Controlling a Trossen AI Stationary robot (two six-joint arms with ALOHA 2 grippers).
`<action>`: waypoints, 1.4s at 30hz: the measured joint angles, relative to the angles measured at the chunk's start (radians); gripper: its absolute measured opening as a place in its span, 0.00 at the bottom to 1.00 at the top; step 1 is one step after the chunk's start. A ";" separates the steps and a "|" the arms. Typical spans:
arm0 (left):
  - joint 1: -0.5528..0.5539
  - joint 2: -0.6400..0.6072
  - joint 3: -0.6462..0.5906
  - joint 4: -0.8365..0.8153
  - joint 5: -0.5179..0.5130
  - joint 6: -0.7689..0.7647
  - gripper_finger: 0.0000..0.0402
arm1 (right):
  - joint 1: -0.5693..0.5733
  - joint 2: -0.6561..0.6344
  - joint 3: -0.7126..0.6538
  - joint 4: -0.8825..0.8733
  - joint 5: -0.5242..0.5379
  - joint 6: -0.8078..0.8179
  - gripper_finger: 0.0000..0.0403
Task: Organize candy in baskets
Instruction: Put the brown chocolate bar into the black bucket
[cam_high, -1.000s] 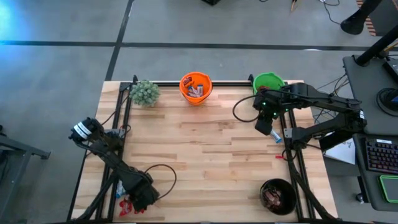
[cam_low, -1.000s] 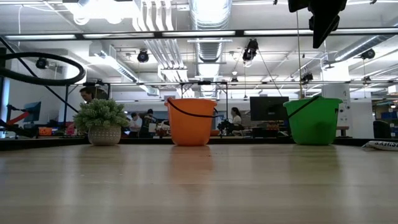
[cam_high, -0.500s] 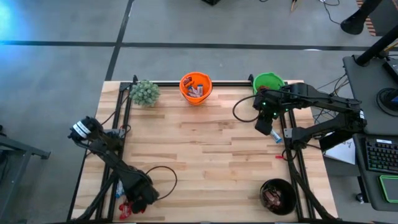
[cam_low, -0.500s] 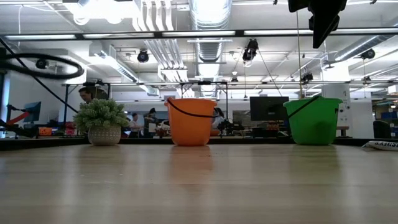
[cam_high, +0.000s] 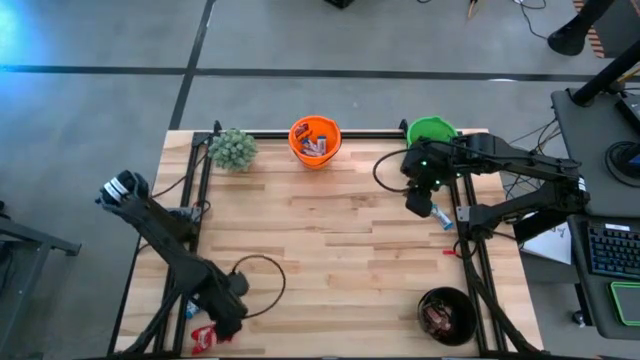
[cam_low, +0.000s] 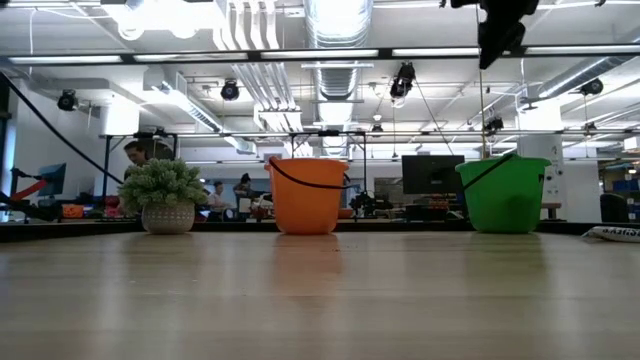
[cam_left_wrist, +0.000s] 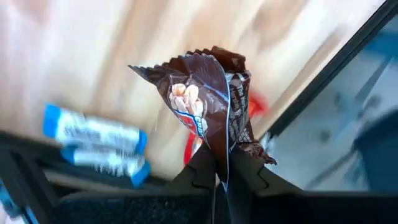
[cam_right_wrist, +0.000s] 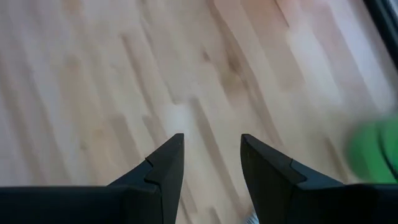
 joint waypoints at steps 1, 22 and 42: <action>0.001 -0.021 0.015 -0.015 -0.058 -0.016 0.00 | 0.000 0.000 0.000 0.025 -0.020 -0.009 0.36; 0.143 -0.166 0.260 -0.198 -1.019 0.195 0.00 | 0.014 0.002 0.000 0.469 -0.319 0.009 0.36; 0.454 -0.166 0.279 0.368 -0.924 0.931 0.00 | 0.033 0.109 -0.001 0.822 -0.310 0.022 0.36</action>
